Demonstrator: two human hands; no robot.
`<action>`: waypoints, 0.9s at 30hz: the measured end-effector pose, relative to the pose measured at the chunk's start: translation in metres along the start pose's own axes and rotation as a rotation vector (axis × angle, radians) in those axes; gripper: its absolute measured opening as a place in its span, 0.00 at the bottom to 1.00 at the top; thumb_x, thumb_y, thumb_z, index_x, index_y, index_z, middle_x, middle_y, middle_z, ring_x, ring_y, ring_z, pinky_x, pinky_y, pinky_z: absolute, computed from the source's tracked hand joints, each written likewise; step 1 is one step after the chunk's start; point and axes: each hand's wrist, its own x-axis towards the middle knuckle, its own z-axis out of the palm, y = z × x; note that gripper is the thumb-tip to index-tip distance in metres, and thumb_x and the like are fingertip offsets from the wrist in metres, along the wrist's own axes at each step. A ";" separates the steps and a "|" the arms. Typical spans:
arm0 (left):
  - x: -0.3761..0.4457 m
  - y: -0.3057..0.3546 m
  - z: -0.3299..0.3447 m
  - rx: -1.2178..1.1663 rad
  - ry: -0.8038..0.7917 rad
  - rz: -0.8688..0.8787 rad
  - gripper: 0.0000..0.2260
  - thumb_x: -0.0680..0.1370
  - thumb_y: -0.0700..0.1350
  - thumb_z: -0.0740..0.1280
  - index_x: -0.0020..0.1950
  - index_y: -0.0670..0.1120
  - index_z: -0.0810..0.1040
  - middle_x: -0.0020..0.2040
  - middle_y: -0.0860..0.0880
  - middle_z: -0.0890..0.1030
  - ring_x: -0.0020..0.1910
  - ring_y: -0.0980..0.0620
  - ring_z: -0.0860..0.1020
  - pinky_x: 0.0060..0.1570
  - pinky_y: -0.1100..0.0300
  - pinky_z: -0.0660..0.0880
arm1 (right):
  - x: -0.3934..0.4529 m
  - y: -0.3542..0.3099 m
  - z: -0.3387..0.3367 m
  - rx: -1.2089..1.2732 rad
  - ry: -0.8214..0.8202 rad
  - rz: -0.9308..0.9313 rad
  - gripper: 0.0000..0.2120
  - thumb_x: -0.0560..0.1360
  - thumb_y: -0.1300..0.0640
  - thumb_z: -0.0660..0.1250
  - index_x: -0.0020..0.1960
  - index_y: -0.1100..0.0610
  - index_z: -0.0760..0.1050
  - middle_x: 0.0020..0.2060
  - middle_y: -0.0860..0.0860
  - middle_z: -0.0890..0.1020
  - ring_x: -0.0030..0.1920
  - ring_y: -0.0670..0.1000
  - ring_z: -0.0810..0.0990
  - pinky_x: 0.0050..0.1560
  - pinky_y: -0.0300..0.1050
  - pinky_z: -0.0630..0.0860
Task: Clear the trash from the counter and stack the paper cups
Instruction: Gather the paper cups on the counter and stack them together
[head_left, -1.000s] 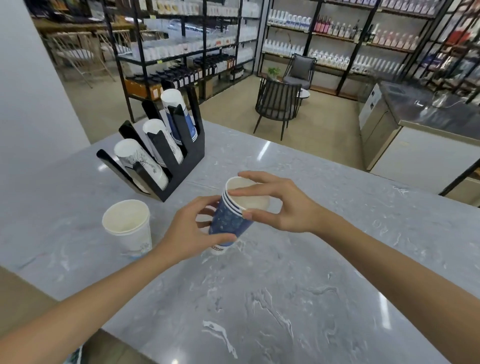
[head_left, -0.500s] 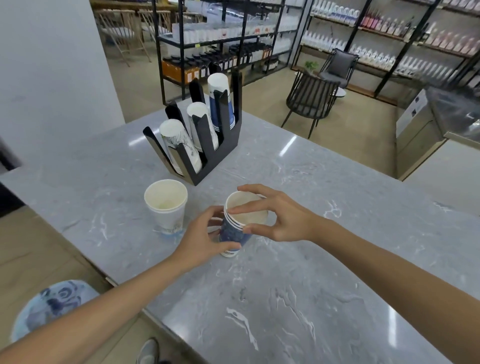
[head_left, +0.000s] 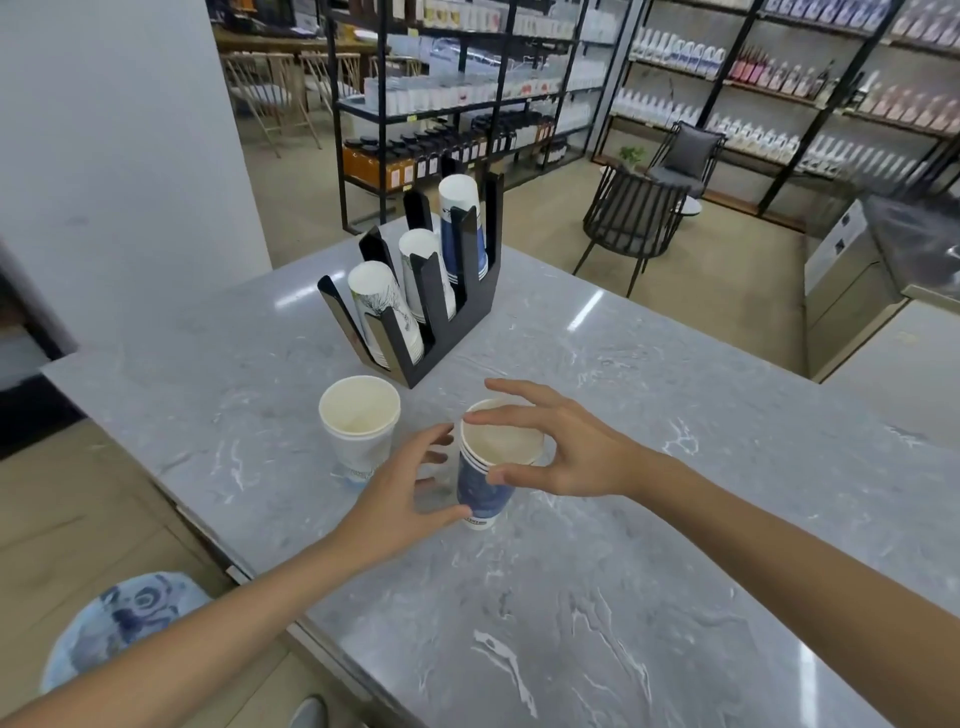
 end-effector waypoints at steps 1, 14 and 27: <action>-0.003 0.003 -0.008 0.029 -0.008 0.022 0.37 0.70 0.52 0.79 0.74 0.58 0.65 0.69 0.61 0.72 0.65 0.58 0.75 0.60 0.60 0.79 | -0.001 -0.004 -0.002 -0.002 0.026 0.008 0.28 0.75 0.41 0.73 0.73 0.38 0.72 0.79 0.45 0.64 0.80 0.46 0.60 0.78 0.53 0.63; 0.012 0.017 -0.164 0.529 -0.066 0.322 0.22 0.77 0.50 0.72 0.71 0.56 0.74 0.67 0.58 0.76 0.67 0.57 0.74 0.63 0.53 0.75 | 0.035 -0.078 0.045 0.252 0.410 0.132 0.34 0.75 0.41 0.73 0.77 0.44 0.65 0.72 0.36 0.71 0.70 0.27 0.65 0.69 0.24 0.59; 0.068 -0.020 -0.207 0.607 -0.430 0.545 0.18 0.78 0.51 0.72 0.67 0.51 0.79 0.66 0.55 0.79 0.71 0.52 0.72 0.65 0.52 0.75 | 0.094 -0.071 0.181 0.589 0.512 0.566 0.57 0.61 0.34 0.78 0.80 0.51 0.53 0.76 0.46 0.68 0.76 0.44 0.68 0.75 0.44 0.66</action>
